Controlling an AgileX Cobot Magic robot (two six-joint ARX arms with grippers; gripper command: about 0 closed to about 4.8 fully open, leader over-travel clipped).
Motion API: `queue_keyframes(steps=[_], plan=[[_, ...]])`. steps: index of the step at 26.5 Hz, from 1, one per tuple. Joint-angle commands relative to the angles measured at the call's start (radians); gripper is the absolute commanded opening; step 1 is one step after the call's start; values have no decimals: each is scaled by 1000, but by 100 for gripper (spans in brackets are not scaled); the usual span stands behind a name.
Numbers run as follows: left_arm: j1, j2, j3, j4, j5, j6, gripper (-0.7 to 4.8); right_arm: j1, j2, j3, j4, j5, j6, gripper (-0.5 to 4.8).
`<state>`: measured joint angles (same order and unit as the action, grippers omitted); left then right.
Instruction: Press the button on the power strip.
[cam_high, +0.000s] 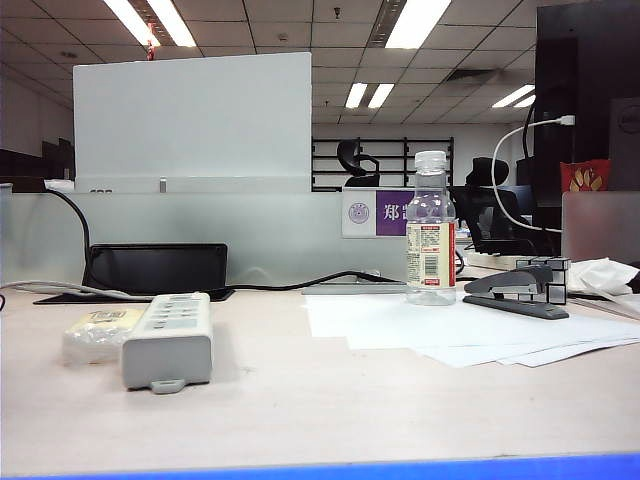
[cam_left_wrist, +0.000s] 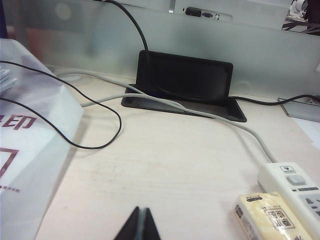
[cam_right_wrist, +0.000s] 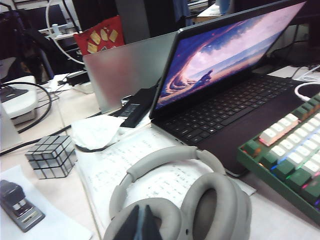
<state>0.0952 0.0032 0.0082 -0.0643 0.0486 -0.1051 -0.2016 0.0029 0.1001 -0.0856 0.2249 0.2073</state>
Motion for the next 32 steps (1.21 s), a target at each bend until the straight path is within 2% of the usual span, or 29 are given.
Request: queue_keyframes(steps=[1, 5, 10, 13, 20, 24, 28, 32], plan=[[0, -1, 2, 12, -3, 0, -4, -2, -2, -19, 63, -87, 3, 0], [0, -1, 2, 12, -3, 0, -4, -2, -2, -52, 121, -153, 19, 0], [0, -1, 2, 12, -3, 0, -4, -2, -2, -77, 187, -172, 59, 0], [1, -1, 2, 12, -3, 0, -4, -2, -2, -98, 251, -229, 55, 0], [1, -1, 2, 12, -3, 0, -4, 3, -2, -99, 241, -350, 47, 0], [0, -1, 2, 12, -3, 0, -4, 61, -2, -99, 214, -358, -6, 0], [0, -1, 2, 12, -3, 0, -4, 131, -2, -99, 182, -304, -49, 0], [0, -1, 2, 12, -3, 0, -4, 153, -2, -99, 180, -303, -60, 0]])
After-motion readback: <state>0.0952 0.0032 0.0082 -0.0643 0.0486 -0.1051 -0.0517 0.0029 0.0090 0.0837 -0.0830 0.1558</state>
